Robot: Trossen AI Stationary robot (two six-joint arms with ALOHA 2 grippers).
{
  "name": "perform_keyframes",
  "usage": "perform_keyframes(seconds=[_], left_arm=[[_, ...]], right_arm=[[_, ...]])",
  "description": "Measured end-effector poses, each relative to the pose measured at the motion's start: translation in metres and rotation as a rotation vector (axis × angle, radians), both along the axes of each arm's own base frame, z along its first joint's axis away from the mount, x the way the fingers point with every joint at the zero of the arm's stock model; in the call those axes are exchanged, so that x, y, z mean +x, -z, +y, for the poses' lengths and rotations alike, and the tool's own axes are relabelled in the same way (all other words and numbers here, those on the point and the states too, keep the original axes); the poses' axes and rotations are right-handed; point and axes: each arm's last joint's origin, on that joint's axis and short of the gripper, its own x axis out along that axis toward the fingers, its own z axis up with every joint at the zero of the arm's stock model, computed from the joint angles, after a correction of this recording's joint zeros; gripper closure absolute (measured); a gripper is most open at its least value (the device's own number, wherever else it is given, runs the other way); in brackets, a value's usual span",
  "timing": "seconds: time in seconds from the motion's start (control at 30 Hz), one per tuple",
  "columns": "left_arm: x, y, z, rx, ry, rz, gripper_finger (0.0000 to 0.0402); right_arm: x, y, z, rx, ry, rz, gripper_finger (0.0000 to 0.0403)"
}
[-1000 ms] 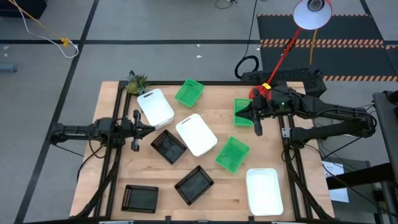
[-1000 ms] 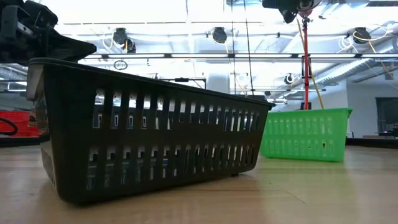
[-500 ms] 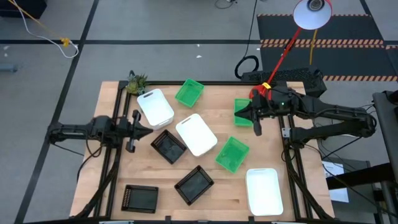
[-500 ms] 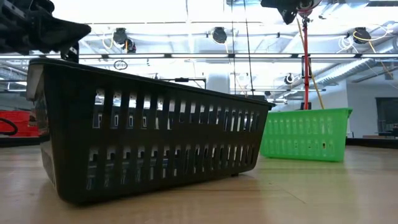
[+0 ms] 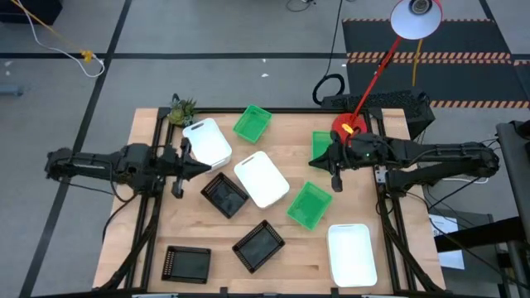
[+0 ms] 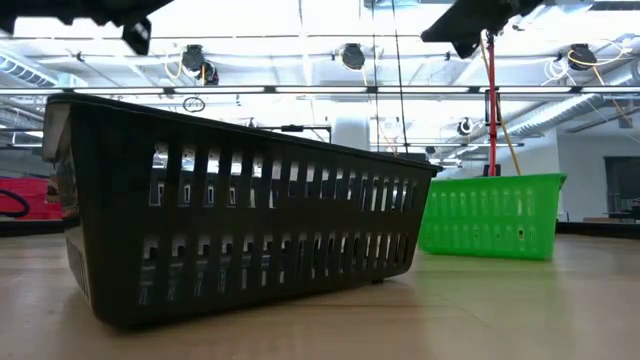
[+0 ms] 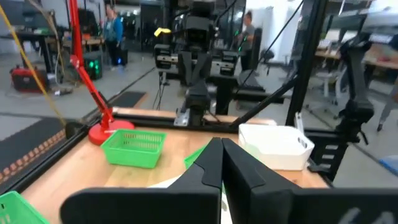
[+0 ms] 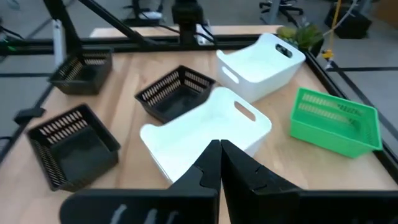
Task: Stack baskets by color
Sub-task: Stack the middle white bin on top of the bottom white bin
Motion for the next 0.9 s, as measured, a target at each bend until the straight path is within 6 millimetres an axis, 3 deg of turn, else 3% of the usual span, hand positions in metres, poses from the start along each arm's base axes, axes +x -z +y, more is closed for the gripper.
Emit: perform_keyframes(seconds=[0.3, 0.43, 0.6, 0.9], left_arm=[[0.057, -0.03, -0.024, 0.138, -0.04, 0.198, 0.0399], [0.071, -0.031, -0.033, 0.202, 0.001, 0.286, 0.0399], [0.073, -0.03, -0.034, 0.239, 0.0, 0.323, 0.0399], [0.07, -0.022, -0.033, 0.225, -0.011, 0.407, 0.0399]], right_arm=[[0.006, 0.015, 0.004, -0.009, 0.014, -0.015, 0.0403], [0.018, 0.019, 0.003, -0.049, 0.041, -0.026, 0.0403], [0.049, 0.02, -0.002, -0.124, 0.043, 0.013, 0.0403], [0.118, -0.014, -0.021, -0.222, 0.033, 0.13, 0.0403]])
